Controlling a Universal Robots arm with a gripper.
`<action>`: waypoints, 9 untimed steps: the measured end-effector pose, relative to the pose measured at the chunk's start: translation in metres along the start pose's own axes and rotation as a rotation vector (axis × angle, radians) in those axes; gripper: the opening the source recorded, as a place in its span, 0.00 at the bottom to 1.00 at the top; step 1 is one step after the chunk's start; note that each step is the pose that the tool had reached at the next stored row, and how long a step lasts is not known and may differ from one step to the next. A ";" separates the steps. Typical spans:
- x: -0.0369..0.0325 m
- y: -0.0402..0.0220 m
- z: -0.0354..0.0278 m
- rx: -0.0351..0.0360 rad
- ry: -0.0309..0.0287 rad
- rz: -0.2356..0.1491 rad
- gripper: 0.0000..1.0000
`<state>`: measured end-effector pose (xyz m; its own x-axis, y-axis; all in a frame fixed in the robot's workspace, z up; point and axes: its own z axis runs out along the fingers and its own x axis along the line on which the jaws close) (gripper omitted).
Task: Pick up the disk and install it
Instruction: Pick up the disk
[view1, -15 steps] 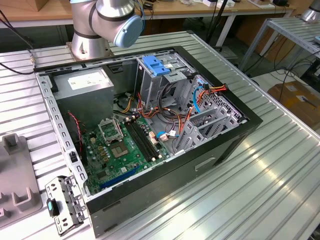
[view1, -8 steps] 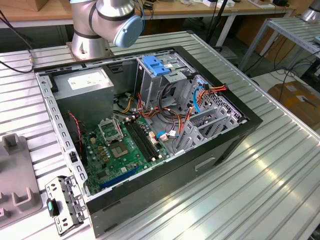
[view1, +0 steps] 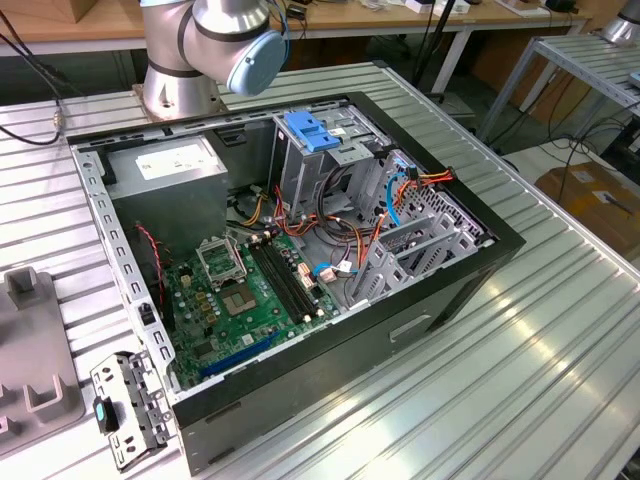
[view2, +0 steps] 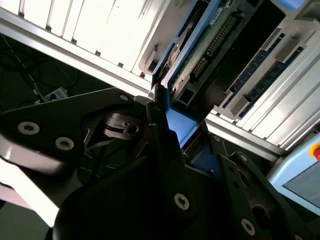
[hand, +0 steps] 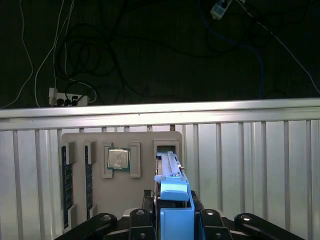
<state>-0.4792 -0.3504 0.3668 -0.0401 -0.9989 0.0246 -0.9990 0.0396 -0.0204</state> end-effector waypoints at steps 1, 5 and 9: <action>0.0000 0.0000 0.0000 0.0000 0.0000 0.000 0.37; 0.0001 -0.0001 -0.0035 -0.0002 0.0001 0.000 0.37; 0.0003 -0.0002 -0.0105 -0.0001 0.0000 0.000 0.37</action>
<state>-0.4792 -0.3504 0.3774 -0.0400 -0.9989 0.0246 -0.9990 0.0396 -0.0203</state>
